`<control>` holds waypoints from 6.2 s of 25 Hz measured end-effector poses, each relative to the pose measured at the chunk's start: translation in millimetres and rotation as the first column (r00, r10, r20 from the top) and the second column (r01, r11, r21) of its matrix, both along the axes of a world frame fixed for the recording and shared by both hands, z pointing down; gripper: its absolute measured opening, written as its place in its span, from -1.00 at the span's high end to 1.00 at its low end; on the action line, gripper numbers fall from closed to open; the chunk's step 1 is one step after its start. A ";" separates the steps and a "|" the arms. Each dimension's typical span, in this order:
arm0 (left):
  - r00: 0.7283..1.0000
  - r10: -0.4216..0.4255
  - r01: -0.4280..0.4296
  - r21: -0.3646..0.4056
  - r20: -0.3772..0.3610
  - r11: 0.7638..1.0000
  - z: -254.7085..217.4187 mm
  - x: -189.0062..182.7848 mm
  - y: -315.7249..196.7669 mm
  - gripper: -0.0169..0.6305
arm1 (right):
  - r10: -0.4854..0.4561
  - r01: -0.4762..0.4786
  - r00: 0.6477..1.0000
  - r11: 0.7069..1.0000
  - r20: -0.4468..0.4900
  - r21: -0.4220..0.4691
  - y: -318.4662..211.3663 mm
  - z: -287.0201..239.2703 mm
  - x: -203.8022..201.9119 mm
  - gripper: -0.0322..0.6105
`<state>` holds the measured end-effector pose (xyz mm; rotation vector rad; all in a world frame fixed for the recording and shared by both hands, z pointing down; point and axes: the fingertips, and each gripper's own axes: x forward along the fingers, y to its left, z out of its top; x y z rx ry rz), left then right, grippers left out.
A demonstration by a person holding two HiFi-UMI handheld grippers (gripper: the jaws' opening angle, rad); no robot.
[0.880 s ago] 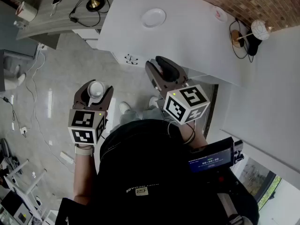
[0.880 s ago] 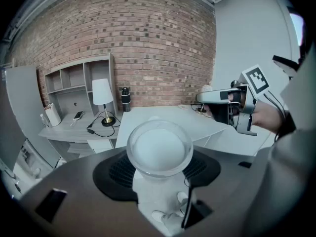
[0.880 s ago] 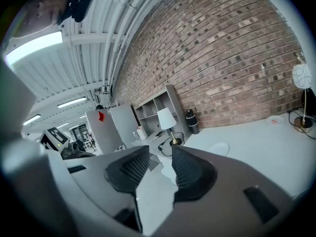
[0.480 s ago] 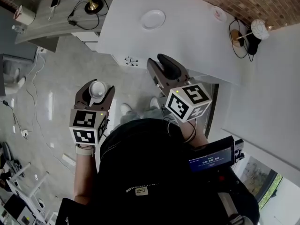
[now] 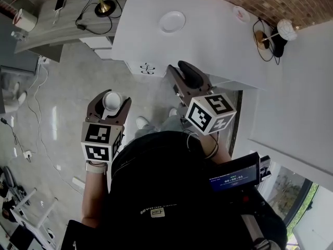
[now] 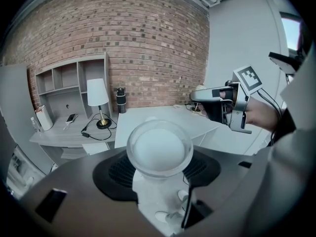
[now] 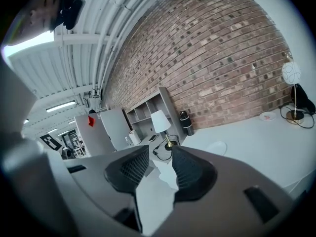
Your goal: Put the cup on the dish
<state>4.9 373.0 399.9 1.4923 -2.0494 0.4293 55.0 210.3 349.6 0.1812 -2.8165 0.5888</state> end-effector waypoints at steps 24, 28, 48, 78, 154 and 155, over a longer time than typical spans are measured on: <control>1.000 -0.009 0.008 -0.058 -0.004 0.998 7.6 -31.8 -92.5 0.14 | 0.016 -0.016 1.000 0.999 -0.006 -0.041 -105.9 10.4 -32.1 0.44; 0.999 -0.036 0.036 -0.064 0.002 0.997 4.4 -50.6 -127.8 0.14 | -0.008 0.007 1.000 0.999 -0.013 -0.053 -142.3 12.9 -50.0 0.44; 0.987 -0.159 0.161 -0.100 0.034 0.982 1.8 -87.2 -254.7 0.14 | -0.123 0.123 0.992 0.990 0.000 -0.075 -270.9 15.6 -79.6 0.44; 0.950 0.310 -0.301 -0.144 0.043 0.943 55.2 -144.0 -403.7 0.14 | 0.355 -0.360 0.932 0.929 -0.069 -0.085 -341.2 19.4 -23.6 0.44; 0.806 0.591 -0.579 -0.209 -0.006 0.788 231.4 -156.5 -480.7 0.13 | 0.638 -0.670 0.712 0.742 -0.292 -0.011 -345.6 48.1 17.6 0.44; 0.806 0.592 -0.579 -0.211 -0.001 0.787 231.2 -156.3 -480.7 0.13 | 0.637 -0.669 0.713 0.743 -0.292 -0.011 -345.6 47.9 17.1 0.44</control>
